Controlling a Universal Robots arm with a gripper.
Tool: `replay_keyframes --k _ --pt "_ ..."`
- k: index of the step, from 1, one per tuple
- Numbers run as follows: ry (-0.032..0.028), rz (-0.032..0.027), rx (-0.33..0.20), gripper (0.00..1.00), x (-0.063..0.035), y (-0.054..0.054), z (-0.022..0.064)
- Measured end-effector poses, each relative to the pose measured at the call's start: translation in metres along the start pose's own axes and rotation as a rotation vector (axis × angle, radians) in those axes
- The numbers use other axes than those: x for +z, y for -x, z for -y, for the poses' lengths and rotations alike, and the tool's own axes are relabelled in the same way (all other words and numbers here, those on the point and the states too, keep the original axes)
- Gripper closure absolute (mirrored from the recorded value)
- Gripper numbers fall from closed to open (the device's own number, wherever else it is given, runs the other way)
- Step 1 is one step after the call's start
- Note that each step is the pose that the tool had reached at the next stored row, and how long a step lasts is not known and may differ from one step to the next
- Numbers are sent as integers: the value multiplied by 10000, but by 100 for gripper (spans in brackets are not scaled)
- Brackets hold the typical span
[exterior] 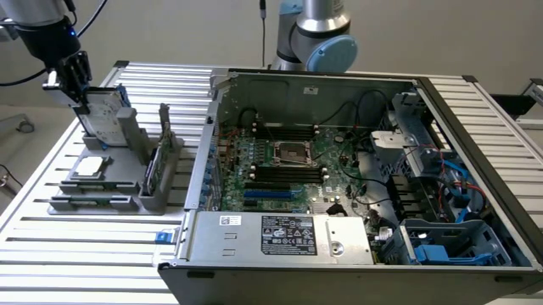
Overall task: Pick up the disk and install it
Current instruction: 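Insert the disk into the insertion slot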
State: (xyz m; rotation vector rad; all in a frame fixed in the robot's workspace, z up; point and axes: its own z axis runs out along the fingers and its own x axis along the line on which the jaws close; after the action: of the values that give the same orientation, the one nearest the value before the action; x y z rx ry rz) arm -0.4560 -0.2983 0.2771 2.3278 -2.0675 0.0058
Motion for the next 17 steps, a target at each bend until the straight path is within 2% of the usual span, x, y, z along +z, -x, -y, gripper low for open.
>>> replay_keyframes --k 6,11,17 --pt "-8 1 337 66 3 -13 -1" --pt "-47 -21 637 67 5 -17 -2" --pt "-95 -31 737 67 6 -17 -1"
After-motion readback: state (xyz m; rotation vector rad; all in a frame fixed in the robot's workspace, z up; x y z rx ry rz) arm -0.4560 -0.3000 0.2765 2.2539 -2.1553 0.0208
